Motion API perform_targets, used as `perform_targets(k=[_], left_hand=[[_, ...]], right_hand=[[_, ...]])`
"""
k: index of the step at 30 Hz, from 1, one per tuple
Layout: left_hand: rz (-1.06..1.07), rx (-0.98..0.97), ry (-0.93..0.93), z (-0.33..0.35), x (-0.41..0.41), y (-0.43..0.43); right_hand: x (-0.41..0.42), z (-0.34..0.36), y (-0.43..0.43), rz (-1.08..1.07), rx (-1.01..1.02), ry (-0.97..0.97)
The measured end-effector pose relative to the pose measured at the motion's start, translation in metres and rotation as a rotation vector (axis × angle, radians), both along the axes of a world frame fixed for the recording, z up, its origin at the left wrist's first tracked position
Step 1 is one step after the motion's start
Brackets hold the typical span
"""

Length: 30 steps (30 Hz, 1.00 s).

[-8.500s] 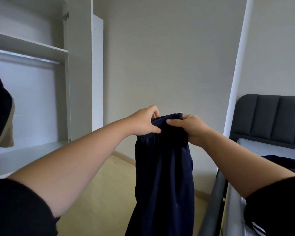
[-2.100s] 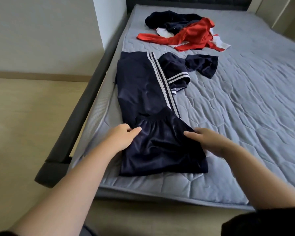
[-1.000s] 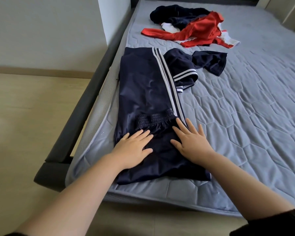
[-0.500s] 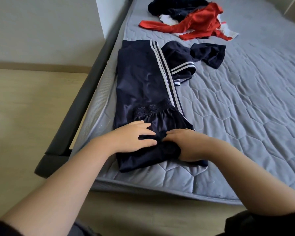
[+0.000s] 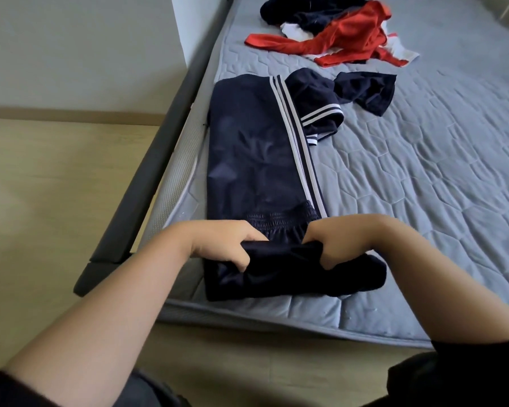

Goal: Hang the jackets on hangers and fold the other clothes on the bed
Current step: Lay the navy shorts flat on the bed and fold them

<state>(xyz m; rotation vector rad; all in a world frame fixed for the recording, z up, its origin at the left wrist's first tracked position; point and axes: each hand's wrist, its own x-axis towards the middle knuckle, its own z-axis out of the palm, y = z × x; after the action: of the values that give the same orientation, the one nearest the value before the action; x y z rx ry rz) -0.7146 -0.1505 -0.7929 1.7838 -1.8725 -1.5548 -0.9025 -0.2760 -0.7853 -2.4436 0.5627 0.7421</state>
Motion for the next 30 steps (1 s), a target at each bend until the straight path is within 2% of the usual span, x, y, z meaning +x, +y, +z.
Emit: perform_targets(k=[3,5,6,7,8,10,12,14,15,17,19,22,25,26,27,29,30], left_hand=[[0.227,-0.112,0.162,0.002,0.013,-0.001],[0.539,-0.255,0.256,0.0,0.025,-0.006],[0.689,-0.329,0.265,-0.001,0.03,-0.009],[0.809,-0.393,0.246,-0.003,0.035,-0.011],[0.896,-0.434,0.229,-0.005,0.037,-0.013],[1.015,-0.466,0.254,-0.011,0.037,-0.014],[1.099,-0.487,0.268,-0.015,0.034,-0.015],[1.17,-0.507,0.274,-0.018,0.033,-0.016],[1.207,-0.512,0.286,-0.02,0.033,-0.018],[1.309,-0.516,0.338,-0.022,0.034,-0.02],[1.406,-0.527,0.408,-0.024,0.036,-0.023],[1.38,-0.383,0.639,-0.022,0.04,-0.023],[1.104,-0.155,0.984,-0.025,0.043,-0.008],[0.972,-0.132,0.991,-0.028,0.043,-0.003],[0.839,-0.124,0.911,-0.031,0.042,0.0],[0.682,-0.149,0.601,-0.037,0.036,-0.001],[0.699,-0.181,0.457,-0.037,0.035,-0.004]], right_hand=[[-0.006,0.009,-0.01,-0.088,-0.068,-0.117],[-0.009,0.011,-0.021,-0.207,-0.243,-0.347],[-0.011,0.012,-0.028,-0.312,-0.283,-0.478],[-0.014,0.011,-0.036,-0.442,-0.237,-0.604],[-0.018,0.009,-0.043,-0.57,-0.101,-0.715],[-0.027,0.001,-0.054,-0.754,0.388,-0.885],[-0.035,-0.019,-0.057,-0.841,0.841,-0.937],[-0.038,-0.037,-0.055,-0.784,1.029,-0.861],[-0.038,-0.042,-0.055,-0.705,1.037,-0.791],[-0.037,-0.048,-0.056,-0.551,0.898,-0.635],[-0.034,-0.048,-0.056,-0.528,0.673,-0.577],[-0.028,-0.048,-0.05,-0.69,0.501,-0.79],[-0.024,-0.051,-0.047,-0.853,0.34,-0.991],[-0.023,-0.051,-0.046,-0.88,0.271,-1.024],[-0.022,-0.052,-0.046,-0.893,0.21,-1.041],[-0.021,-0.051,-0.045,-0.89,0.156,-1.049],[-0.022,-0.05,-0.046,-0.875,0.178,-1.04]])
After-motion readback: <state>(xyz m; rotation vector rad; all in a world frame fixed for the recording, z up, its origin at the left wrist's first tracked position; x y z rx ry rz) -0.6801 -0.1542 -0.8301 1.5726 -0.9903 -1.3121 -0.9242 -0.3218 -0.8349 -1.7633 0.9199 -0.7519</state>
